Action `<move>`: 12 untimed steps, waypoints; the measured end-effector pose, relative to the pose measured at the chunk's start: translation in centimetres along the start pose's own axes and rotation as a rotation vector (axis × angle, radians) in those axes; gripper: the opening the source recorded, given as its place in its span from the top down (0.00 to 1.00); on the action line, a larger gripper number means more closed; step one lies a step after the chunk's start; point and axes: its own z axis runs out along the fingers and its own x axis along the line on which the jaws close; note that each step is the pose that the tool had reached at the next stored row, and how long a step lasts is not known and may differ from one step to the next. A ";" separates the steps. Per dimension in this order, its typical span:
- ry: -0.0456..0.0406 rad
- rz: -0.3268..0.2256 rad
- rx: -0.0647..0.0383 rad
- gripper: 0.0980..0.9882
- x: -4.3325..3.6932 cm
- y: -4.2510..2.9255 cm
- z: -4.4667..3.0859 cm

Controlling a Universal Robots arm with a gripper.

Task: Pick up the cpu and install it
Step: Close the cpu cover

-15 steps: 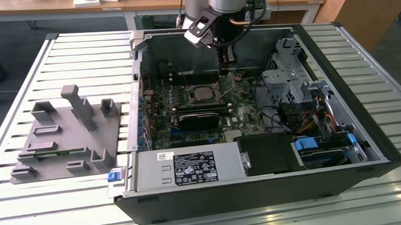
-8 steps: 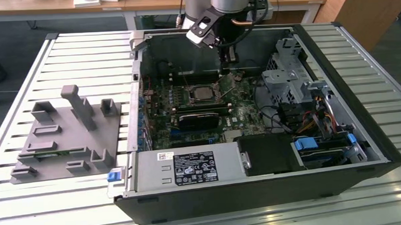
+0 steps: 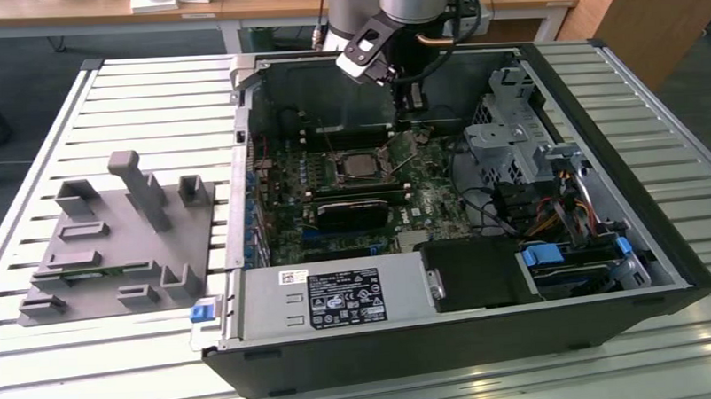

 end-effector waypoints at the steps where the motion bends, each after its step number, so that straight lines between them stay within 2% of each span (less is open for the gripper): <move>1: 0.0001 0.000 0.001 0.99 -0.01 0.07 0.02; 8: 0.0000 0.000 0.006 0.99 -0.57 0.46 0.32; 12: -0.0002 0.000 0.007 0.99 -0.58 0.86 0.38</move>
